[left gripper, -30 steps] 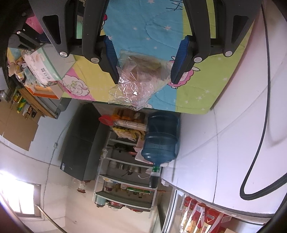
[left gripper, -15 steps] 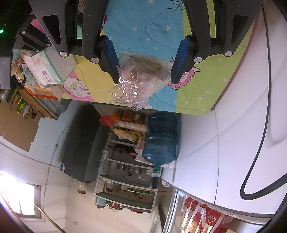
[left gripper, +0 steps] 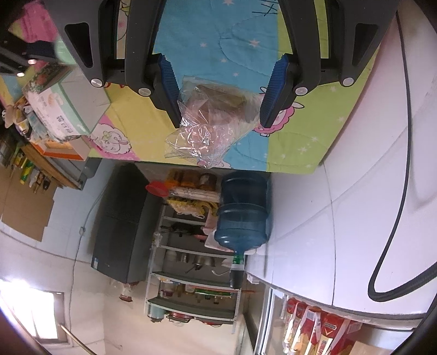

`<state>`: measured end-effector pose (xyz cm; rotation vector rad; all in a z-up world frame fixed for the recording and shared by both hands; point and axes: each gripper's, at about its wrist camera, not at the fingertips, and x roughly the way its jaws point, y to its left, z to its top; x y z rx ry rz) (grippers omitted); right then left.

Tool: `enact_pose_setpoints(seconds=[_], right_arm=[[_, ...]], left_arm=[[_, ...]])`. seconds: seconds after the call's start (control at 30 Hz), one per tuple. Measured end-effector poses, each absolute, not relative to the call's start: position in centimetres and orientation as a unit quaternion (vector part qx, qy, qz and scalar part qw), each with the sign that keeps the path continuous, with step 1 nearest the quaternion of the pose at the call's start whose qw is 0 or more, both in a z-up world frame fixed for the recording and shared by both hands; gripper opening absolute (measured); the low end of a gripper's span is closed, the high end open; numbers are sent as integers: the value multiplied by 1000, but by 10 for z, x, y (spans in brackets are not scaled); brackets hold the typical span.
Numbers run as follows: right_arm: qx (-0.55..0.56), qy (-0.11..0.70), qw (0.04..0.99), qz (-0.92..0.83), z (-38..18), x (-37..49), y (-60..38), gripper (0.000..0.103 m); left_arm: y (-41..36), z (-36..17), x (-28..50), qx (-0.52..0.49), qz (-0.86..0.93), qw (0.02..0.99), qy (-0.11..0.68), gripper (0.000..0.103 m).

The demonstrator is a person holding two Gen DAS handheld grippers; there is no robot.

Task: Organize soft objects
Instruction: 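Hold the bread bag in the left tool while the right tool grasps the green ball, then lift the bread bag and green ball and carry them over the orange-rimmed box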

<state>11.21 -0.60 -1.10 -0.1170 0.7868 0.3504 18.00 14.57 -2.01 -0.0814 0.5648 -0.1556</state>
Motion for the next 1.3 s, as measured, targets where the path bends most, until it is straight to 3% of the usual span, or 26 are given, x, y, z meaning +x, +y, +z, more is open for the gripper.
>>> enact_pose_setpoints(seconds=[0.73,1.3], right_arm=[[-7,325,931,168,22,70,-88,48],[54,290,949,113,30,45,-177,48]], left_arm=[[100,14,123,-20,-69,959,274,58],[-3,40,95,6,-149,954,259,58]])
